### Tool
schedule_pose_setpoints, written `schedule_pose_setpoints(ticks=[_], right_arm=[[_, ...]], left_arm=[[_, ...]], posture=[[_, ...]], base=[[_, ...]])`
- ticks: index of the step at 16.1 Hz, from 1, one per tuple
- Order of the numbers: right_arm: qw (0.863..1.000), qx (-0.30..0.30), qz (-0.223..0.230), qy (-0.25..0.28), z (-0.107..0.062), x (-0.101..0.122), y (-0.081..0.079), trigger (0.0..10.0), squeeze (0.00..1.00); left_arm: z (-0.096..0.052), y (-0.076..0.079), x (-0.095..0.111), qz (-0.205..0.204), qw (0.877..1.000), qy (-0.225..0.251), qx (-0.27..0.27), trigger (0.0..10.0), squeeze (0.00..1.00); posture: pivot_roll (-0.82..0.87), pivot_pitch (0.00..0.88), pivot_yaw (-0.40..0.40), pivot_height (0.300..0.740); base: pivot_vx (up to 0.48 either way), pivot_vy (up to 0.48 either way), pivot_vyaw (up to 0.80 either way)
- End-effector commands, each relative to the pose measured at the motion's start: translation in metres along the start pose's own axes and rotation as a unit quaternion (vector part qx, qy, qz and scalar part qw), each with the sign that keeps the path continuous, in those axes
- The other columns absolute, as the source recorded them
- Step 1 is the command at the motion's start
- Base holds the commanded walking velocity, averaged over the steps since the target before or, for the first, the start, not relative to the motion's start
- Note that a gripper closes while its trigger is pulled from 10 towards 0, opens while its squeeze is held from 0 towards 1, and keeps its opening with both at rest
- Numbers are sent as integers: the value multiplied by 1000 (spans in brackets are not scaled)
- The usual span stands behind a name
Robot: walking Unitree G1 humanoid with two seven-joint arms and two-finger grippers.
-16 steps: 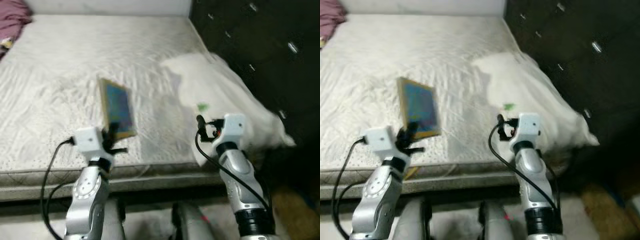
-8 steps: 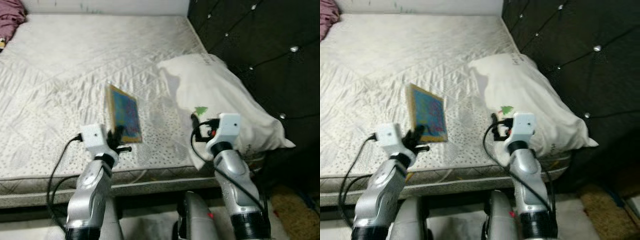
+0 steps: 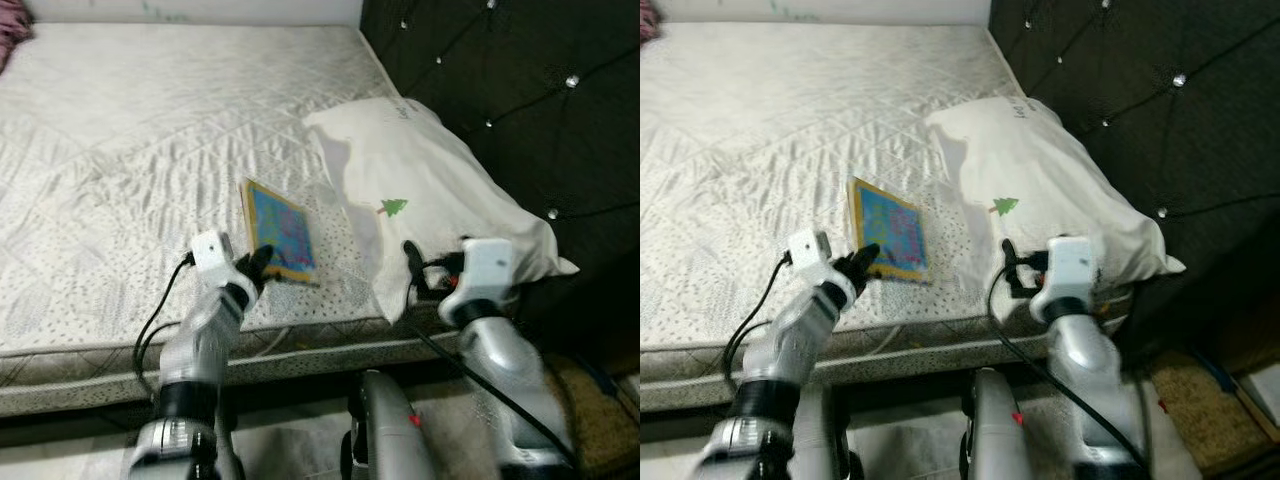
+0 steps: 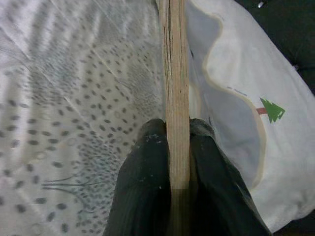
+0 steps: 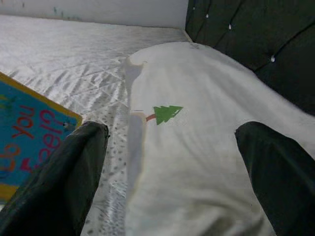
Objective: Clean up the room
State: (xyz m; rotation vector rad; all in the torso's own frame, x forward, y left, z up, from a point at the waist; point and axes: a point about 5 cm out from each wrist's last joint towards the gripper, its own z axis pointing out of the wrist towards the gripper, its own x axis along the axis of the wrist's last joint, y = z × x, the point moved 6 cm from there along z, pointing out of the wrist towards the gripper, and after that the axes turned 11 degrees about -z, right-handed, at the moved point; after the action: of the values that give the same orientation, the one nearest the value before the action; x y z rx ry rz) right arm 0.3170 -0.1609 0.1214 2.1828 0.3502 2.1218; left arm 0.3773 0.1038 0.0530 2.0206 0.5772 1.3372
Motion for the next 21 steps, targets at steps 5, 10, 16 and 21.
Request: schedule_pose_setpoints(ticks=[5,10,16,21], right_arm=[[1000,29,8,-1,-18,8,-17,10000,0],[999,42,9,6,-19,12,-21,10000,0],[999,33,-5,0,-22,13,-14,10000,0],[999,29,-35,-1,-32,17,2,10000,0]], left_arm=[[18,16,-9,-35,998,-49,-21,10000,0],[20,9,-23,-52,996,-76,-16,10000,0],[27,-1,-8,-122,991,-60,-8,10000,0],[33,9,11,-128,990,-48,-19,10000,0]], posture=[[-274,152,-60,561],[-278,159,-57,536],[-310,156,-54,536],[-379,171,-83,536]], base=[[0,0,0],[0,0,0],[0,0,0],[0,0,0]])
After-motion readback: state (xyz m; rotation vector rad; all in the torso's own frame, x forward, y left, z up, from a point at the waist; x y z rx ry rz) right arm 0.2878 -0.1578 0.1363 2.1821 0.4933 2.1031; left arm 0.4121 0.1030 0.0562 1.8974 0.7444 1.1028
